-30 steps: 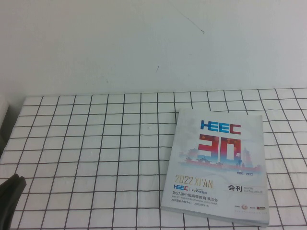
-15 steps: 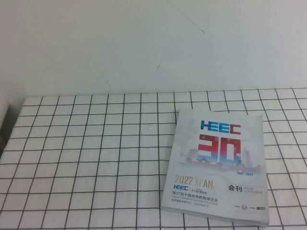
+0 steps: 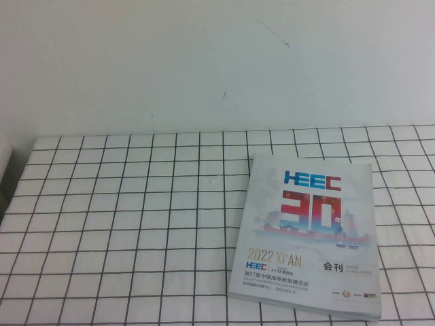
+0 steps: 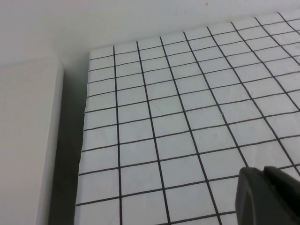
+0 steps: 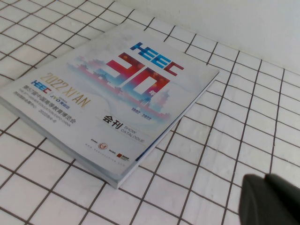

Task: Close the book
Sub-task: 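Close the open booklet and leave it lying on the table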

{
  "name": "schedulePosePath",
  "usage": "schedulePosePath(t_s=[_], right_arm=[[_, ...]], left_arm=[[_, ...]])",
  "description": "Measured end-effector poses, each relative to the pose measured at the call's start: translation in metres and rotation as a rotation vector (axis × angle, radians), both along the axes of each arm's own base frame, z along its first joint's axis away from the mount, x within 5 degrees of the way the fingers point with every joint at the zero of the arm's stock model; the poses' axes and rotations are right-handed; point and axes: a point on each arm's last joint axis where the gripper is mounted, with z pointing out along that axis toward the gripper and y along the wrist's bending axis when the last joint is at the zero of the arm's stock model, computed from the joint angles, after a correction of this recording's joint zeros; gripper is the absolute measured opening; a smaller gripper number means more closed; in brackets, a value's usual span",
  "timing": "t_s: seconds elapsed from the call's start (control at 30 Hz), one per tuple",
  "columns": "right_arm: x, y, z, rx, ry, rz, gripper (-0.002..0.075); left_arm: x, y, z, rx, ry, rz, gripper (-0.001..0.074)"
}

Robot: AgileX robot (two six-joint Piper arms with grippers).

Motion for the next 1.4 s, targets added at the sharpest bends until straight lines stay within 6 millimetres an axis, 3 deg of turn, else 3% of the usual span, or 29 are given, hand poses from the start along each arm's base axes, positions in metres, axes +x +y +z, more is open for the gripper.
schedulePosePath(t_s=[0.3, 0.97, 1.4], right_arm=[[0.000, 0.000, 0.000, 0.000, 0.000, 0.000, -0.0003], [0.000, 0.000, 0.000, 0.000, 0.000, 0.000, -0.0003], [0.000, 0.000, 0.000, 0.000, 0.000, 0.000, -0.0003]], left_arm=[[0.009, -0.003, -0.032, -0.102, -0.025, 0.009, -0.0004], [0.009, -0.004, -0.032, -0.060, -0.027, -0.013, -0.0004], [0.009, -0.007, -0.032, -0.139, -0.019, -0.012, -0.0004]])
